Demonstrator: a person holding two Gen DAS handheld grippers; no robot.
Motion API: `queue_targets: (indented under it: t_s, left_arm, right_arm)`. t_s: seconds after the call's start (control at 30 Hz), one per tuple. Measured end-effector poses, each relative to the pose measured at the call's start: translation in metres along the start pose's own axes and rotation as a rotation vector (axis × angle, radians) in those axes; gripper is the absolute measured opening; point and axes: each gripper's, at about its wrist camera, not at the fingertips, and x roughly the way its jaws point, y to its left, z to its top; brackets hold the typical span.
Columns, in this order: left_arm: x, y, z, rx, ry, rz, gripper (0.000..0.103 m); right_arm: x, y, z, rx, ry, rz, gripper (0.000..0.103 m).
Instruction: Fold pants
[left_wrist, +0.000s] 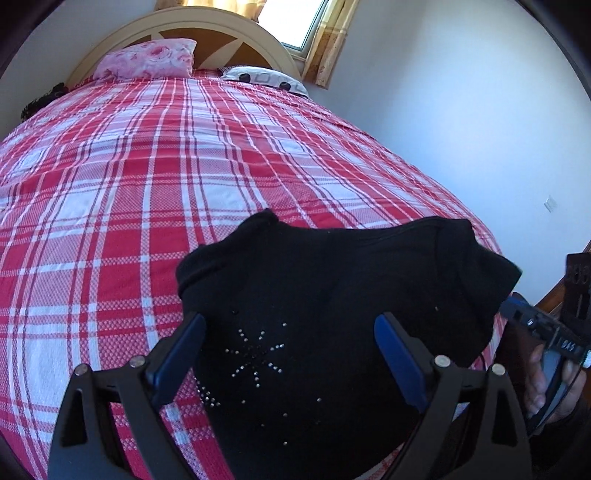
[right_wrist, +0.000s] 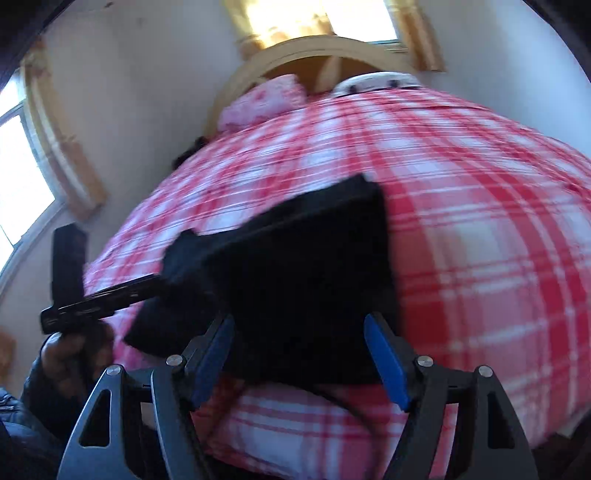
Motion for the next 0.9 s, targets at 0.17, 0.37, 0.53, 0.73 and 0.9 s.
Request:
queue_targets:
  t_s: [0.17,0.37,0.53,0.73,0.9]
  left_arm:
    - [-0.001,-0.004,0.000,0.020,-0.012,0.008,0.095]
    - [0.003,-0.008,-0.001,0.042,0.009,0.044,0.095]
    - [0.007,-0.008,-0.003,0.050,0.027,0.052,0.095]
    - [0.013,-0.009,-0.006,0.064,0.036,0.069,0.099]
    - [0.013,-0.006,-0.009,0.070,0.031,0.069,0.100]
  right_arm:
    - [-0.029,0.027,0.015,-0.048,-0.149,0.144,0.074]
    - [-0.004,0.096,0.022,-0.233,-0.133,0.283,0.074]
    - [0.023,0.039,0.011,-0.036,-0.037,0.150,0.074]
    - [0.034,-0.006,0.004,0.059,0.017,0.145,0.074]
    - [0.031,-0.007,0.006,0.044,0.039,0.156,0.074]
